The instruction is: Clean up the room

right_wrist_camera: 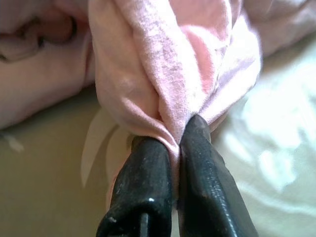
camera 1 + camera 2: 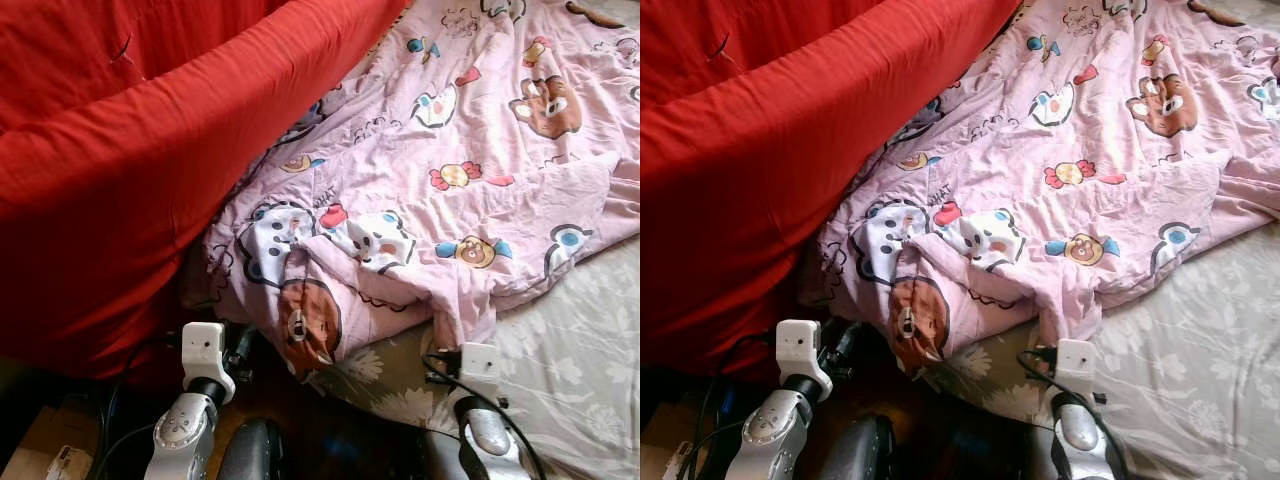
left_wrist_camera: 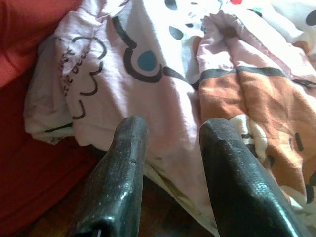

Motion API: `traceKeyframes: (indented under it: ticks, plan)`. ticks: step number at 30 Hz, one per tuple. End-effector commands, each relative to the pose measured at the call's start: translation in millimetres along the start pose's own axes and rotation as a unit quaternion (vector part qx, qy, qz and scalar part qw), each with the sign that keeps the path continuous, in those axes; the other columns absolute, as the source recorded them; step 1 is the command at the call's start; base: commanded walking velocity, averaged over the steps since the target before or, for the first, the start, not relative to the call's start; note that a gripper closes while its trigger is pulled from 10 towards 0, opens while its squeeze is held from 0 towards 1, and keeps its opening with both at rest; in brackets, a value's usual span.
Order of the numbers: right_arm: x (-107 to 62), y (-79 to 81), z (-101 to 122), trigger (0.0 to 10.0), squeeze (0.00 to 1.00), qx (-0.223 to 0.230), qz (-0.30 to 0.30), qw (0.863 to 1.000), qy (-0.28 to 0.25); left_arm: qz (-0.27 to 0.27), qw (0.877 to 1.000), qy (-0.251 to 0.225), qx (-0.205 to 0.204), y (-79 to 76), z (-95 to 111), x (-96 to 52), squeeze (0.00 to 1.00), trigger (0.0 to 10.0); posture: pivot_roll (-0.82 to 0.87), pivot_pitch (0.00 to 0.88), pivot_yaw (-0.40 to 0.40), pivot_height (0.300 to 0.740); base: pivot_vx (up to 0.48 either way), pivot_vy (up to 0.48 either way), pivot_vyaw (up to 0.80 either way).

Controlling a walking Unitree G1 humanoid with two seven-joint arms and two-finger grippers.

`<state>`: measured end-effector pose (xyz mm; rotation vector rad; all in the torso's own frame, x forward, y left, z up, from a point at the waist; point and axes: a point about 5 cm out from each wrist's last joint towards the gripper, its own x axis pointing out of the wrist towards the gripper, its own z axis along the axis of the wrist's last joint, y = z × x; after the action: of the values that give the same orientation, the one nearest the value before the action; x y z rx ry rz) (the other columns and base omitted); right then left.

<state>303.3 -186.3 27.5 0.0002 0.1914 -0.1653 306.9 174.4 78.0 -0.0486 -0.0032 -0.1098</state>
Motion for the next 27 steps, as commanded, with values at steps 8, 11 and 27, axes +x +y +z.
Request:
traceKeyframes:
  ticks: [8, 11, 27]
  plan:
    - [-14.0, -14.1, 1.3, 0.0, 0.00, 0.004, -0.020, 0.998, -0.053, 0.018, 0.999, 0.049, 0.002, 11.5, -26.1, -10.7, 0.00, 10.0, -0.05, 0.209, 0.036, 0.633, 0.000, 0.000, 0.00]
    - [-12.1, -10.5, 8.2, 0.0, 0.00, -0.003, -0.008, 0.997, -0.071, 0.020, 0.998, 0.059, 0.001, 12.5, -30.4, -8.7, 0.00, 10.0, -0.06, 0.174, 0.036, 0.633, 0.000, 0.000, 0.00]
    - [5.9, -10.0, 27.3, 10.0, 0.00, -0.007, -0.011, 0.997, -0.073, 0.038, 0.994, 0.102, -0.004, 15.9, -44.2, -0.8, 0.00, 10.0, -0.07, 0.084, 0.029, 0.633, 0.000, 0.000, 0.00]
